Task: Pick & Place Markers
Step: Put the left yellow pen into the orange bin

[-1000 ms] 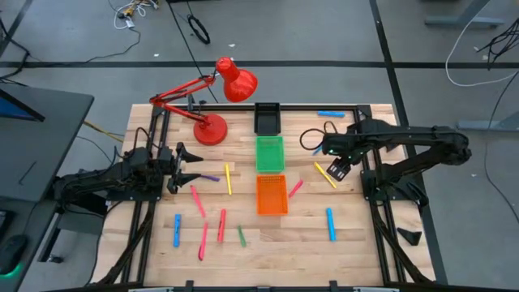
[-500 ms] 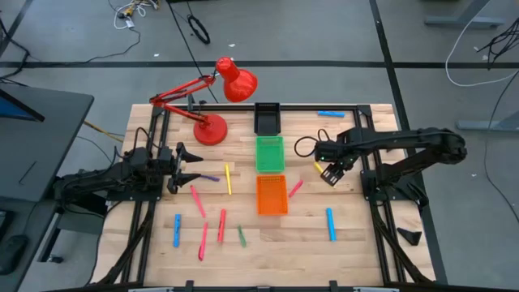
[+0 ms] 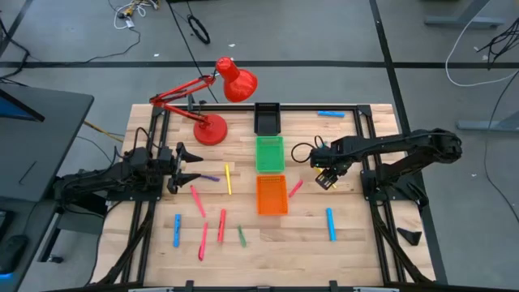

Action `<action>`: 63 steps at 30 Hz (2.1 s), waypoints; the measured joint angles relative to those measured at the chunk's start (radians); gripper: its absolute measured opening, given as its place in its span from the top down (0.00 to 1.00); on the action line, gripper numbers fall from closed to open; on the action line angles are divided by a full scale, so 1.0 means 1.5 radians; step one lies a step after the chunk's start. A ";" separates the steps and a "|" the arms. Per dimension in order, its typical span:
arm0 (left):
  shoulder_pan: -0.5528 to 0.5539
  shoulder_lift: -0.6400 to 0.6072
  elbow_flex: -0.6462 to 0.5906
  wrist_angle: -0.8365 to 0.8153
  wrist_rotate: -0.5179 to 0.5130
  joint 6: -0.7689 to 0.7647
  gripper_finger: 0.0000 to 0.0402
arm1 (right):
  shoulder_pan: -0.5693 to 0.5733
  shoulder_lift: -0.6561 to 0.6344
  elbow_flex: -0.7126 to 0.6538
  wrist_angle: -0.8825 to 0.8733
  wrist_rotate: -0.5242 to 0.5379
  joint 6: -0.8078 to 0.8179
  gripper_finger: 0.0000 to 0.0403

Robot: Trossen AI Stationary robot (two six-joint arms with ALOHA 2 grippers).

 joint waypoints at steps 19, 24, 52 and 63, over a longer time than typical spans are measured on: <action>0.000 0.000 0.000 0.000 0.000 0.000 0.23 | -0.009 0.093 -0.081 0.163 -0.012 -0.036 0.54; 0.000 0.000 0.000 0.000 0.000 0.000 0.23 | -0.016 0.096 -0.108 0.200 -0.021 -0.036 0.54; 0.000 0.000 0.000 0.000 0.000 0.000 0.23 | -0.018 0.095 -0.133 0.245 -0.042 0.019 0.93; 0.000 0.000 0.000 0.000 0.000 0.000 0.23 | -0.018 0.096 -0.109 0.212 -0.040 0.062 0.96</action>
